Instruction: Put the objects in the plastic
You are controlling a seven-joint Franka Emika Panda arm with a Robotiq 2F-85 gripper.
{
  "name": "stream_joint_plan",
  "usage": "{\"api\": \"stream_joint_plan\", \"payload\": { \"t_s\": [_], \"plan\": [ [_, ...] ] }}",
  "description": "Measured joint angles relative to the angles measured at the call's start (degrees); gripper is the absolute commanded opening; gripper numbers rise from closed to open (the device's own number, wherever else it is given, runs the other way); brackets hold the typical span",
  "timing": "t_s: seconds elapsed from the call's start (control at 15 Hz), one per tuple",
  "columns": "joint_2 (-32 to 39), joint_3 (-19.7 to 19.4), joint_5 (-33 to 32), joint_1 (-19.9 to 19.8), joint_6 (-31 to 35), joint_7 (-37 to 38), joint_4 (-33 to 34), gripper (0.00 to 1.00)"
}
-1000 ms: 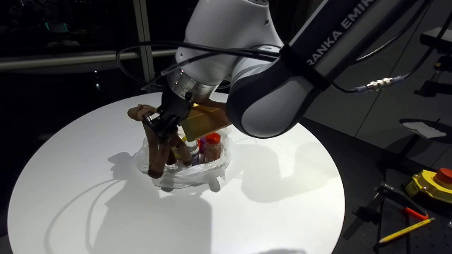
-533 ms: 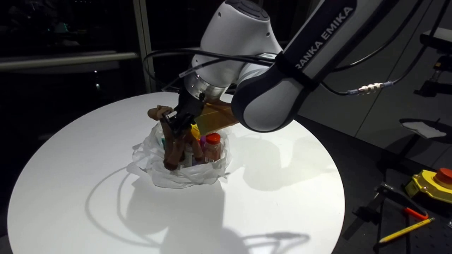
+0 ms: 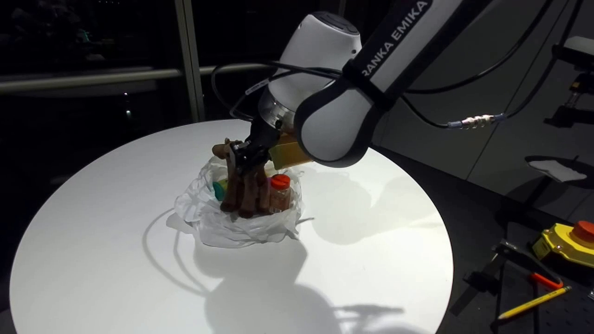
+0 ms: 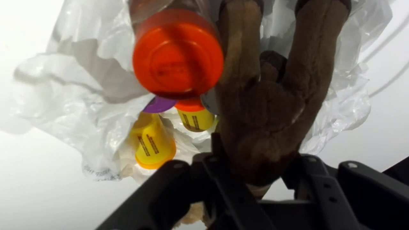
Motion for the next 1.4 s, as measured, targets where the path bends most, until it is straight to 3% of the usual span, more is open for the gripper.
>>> {"api": "stream_joint_plan", "payload": {
  "t_s": [0.2,0.53,0.73,0.93,1.13,1.4],
  "plan": [
    [-0.33,1.88,4.46,-1.48,0.18,-5.03,0.01,0.98],
    [-1.79,4.44,6.36,-2.76,1.38,-10.15,-0.61,1.00],
    [-3.48,3.22,6.37,-1.37,1.62,-11.17,-1.52,1.00],
    [-6.35,-4.03,6.22,4.91,-0.58,-10.64,-2.59,1.00],
    [-11.88,-15.30,3.44,14.94,-10.40,-8.10,-4.03,1.00],
    [-21.79,-28.07,-11.62,27.20,-26.32,2.68,-7.76,1.00]
  ]
}}
